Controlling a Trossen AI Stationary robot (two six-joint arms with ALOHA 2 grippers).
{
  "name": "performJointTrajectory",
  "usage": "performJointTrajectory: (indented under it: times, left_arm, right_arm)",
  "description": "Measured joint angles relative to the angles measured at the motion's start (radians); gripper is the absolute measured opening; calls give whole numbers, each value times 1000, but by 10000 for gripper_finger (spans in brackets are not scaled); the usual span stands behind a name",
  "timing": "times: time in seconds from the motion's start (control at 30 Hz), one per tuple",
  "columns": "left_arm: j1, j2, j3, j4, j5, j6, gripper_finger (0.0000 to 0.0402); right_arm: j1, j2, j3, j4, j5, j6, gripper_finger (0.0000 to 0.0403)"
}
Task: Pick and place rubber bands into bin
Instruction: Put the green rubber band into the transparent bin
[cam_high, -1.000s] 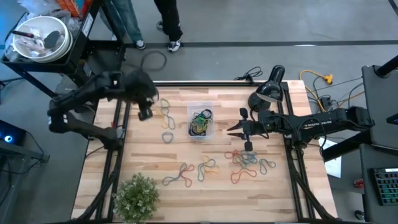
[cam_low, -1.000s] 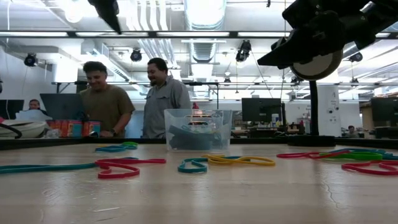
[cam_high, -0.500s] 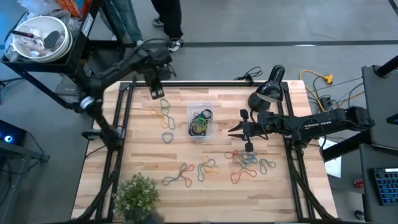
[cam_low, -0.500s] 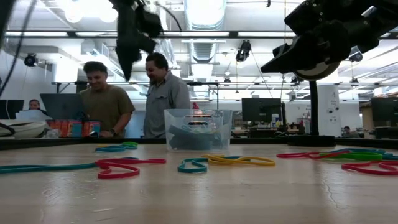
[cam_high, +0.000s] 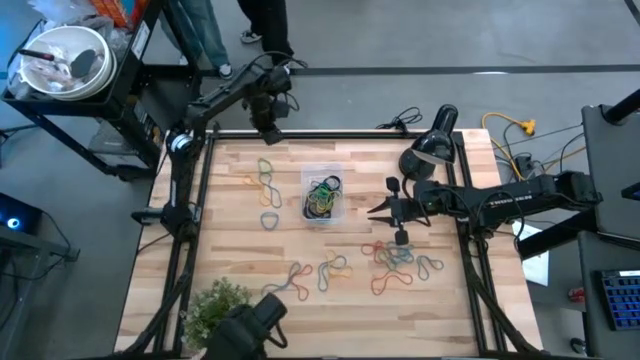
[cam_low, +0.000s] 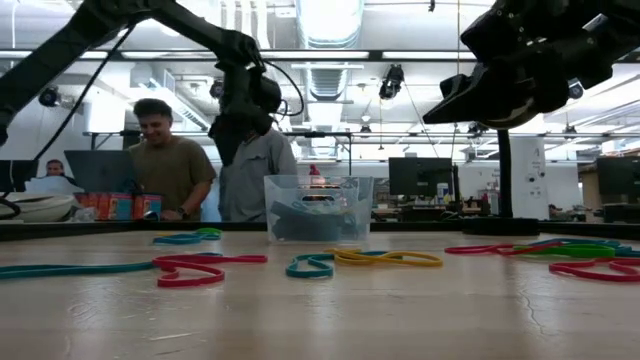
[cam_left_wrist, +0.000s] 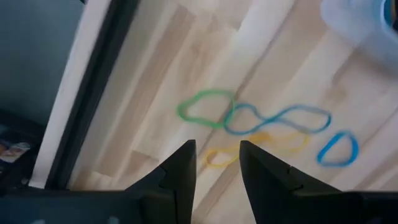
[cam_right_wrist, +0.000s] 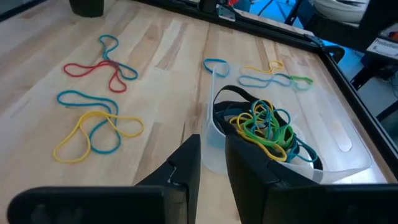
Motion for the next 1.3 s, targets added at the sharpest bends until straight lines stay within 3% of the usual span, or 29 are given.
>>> performJointTrajectory:
  times: [0.47,0.57,0.7,1.0,1.13,1.3]
  left_arm:
    - [-55,10,158,-2,174,-247,107]
    - [-86,5,202,12,229,-367,107]
    - [-158,-4,213,65,231,-570,107]
    - [-348,-14,185,156,238,-769,107]
    - [-417,-14,122,196,179,-788,107]
    - [-492,-13,33,205,-70,-969,107]
  right_arm:
    - [-1,-1,-33,6,0,-36,68]
    - [-1,-1,-33,6,0,-34,68]
    - [0,-1,-30,7,0,-32,68]
    - [0,-1,-46,6,-2,-31,68]
    - [0,-1,-53,7,-3,-32,68]
    - [0,-1,-62,7,-9,-35,68]
